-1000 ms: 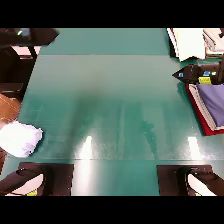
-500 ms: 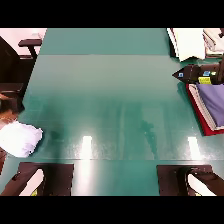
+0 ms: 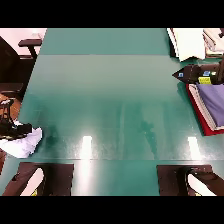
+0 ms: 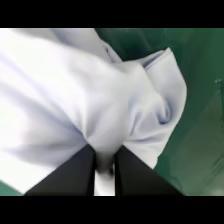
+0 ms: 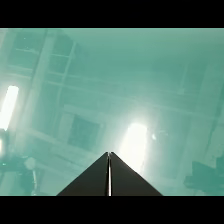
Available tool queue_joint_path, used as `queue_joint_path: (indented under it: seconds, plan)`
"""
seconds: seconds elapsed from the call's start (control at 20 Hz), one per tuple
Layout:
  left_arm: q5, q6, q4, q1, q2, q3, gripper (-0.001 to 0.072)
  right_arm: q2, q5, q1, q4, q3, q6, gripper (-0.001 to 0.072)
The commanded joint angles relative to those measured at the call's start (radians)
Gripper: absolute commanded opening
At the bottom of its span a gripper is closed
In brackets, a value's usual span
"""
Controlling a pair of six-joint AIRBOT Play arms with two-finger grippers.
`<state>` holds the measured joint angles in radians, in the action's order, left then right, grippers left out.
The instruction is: Fold the shirts.
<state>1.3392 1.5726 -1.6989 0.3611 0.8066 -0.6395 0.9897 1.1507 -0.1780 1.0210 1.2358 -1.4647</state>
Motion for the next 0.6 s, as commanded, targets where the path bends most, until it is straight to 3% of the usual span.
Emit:
queue_joint_path:
  seconds: [0.0, 0.2, 0.55]
  plan:
    - [0.008, 0.028, -0.01, 0.003, -0.002, -0.002, 0.0032, -0.001, -0.012, 0.0, -0.002, 0.001, 0.0, 0.0013]
    - [0.023, 0.025, 0.136, 0.002, -0.058, -0.284, 0.0028, 0.0, -0.018, 0.005, -0.008, 0.124, 0.0, 0.0013]
    - [0.001, -0.002, 0.673, 0.002, -0.112, -0.856, 0.0026, 0.0, -0.081, -0.005, 0.003, 0.375, 0.0, 0.0013]
